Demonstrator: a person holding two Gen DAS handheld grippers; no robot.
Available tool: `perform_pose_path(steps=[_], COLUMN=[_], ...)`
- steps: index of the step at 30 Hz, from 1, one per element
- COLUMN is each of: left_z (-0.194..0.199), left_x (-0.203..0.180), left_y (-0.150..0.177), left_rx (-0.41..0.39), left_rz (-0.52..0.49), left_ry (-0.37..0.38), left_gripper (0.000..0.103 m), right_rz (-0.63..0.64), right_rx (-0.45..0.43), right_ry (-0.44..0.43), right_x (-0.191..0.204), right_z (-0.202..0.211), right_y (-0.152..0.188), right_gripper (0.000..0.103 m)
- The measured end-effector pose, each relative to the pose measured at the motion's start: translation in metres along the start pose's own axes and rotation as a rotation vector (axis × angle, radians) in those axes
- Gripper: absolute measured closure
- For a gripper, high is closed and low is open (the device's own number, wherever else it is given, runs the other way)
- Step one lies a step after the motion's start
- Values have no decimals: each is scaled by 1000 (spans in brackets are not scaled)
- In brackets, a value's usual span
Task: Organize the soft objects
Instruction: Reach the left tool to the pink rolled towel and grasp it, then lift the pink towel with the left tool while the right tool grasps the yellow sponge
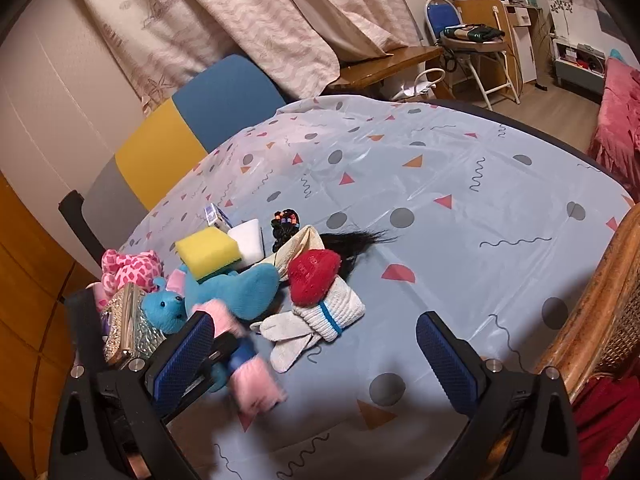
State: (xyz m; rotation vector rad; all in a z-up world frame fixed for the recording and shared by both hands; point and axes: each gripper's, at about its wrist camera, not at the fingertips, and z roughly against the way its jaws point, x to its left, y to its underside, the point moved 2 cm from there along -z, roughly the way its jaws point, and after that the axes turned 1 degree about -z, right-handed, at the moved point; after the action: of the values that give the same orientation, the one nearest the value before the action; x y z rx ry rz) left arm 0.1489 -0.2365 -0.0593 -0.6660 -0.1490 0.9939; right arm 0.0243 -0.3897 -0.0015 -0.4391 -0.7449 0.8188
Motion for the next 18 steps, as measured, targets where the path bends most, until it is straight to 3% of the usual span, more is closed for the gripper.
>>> perform_pose_path(steps=[6, 10, 13, 15, 18], left_z=[48, 67, 57, 43, 35], left_x=[23, 50, 67, 73, 69], left_y=[41, 76, 93, 101, 103], left_rx=[46, 83, 123, 155, 105], left_rz=[43, 62, 60, 94, 100], left_ry=[107, 24, -113, -131, -150], left_gripper=[72, 71, 71, 71, 67], right_rz=[10, 39, 77, 110, 130], right_rx=[11, 26, 41, 59, 106], right_ry=[14, 23, 35, 21, -18], right_x=[2, 8, 17, 26, 38], right_z=[-1, -4, -6, -8, -13], right_y=[2, 5, 7, 9, 12], right_gripper=[0, 0, 0, 0, 0])
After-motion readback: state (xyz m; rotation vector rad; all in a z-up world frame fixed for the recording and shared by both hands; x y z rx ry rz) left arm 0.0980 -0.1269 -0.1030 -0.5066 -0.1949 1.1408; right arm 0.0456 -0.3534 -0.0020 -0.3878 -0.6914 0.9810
